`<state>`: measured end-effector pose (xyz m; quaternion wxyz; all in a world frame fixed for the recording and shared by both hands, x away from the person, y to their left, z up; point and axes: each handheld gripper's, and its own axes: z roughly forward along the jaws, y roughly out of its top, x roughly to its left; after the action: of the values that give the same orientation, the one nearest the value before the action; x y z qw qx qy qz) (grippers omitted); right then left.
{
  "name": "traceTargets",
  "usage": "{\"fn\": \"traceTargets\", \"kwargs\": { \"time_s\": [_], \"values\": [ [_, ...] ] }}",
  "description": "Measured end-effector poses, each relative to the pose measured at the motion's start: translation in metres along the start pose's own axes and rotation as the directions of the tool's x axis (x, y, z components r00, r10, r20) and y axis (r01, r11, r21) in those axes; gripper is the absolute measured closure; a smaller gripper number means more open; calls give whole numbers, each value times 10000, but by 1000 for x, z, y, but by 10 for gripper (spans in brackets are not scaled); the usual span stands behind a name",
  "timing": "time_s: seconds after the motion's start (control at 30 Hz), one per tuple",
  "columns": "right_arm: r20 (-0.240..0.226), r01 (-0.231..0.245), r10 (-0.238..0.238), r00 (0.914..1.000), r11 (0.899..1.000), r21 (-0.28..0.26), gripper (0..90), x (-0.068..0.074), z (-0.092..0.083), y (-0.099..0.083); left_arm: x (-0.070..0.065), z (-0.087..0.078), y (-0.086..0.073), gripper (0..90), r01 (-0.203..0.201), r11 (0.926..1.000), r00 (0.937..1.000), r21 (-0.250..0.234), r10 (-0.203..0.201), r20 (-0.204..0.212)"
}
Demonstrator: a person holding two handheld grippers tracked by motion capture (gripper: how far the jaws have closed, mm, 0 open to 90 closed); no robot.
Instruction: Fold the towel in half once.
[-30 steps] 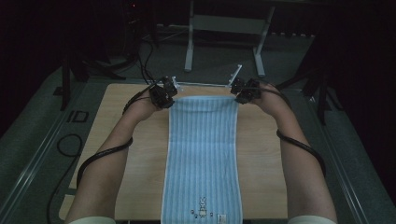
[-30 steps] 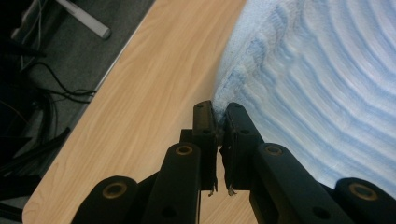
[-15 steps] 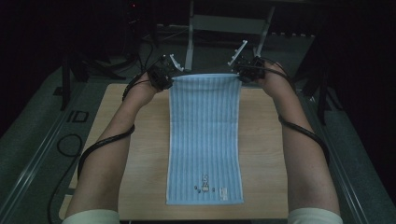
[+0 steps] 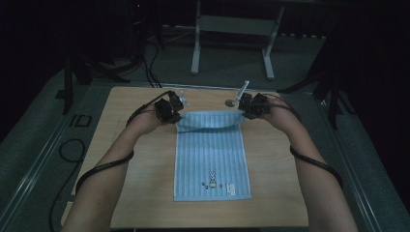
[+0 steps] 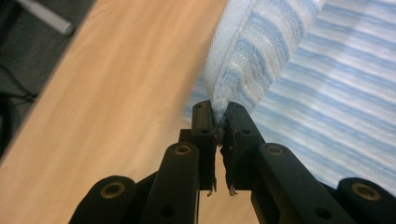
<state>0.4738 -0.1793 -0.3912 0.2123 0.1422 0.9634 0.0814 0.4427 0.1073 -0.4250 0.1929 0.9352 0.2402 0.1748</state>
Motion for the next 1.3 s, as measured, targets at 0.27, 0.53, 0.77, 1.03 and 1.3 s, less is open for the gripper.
{"fn": "traceTargets", "kwargs": {
  "time_s": [0.27, 0.53, 0.77, 1.03, 1.3],
  "values": [
    [-492, 151, -169, 9986, 9992, -370, 845, 40, -7, -26, -19, -5, -23, 838, 311, 9985, 9985, -440, -291, 457],
    [-771, 296, -352, 9964, 9970, -721, 844, 76, -19, -46, -45, -25, -36, 838, -198, 9965, 9984, -809, 240, 503],
    [-788, 1, -120, 9968, 9889, -1487, 844, 101, -36, -69, -77, -37, -48, 837, -837, 9923, 9926, -918, 911, 802],
    [-1582, -33, -196, 9872, 9896, -1436, 843, 141, -14, -97, -117, -28, -70, 835, -1192, 9893, 9816, -841, 1301, 1399],
    [-2209, 74, -383, 9745, 9903, -1390, 841, 174, 1, -110, -141, -6, -93, 823, -1295, 9908, 9701, -401, 1350, 2015]
  ]
}}
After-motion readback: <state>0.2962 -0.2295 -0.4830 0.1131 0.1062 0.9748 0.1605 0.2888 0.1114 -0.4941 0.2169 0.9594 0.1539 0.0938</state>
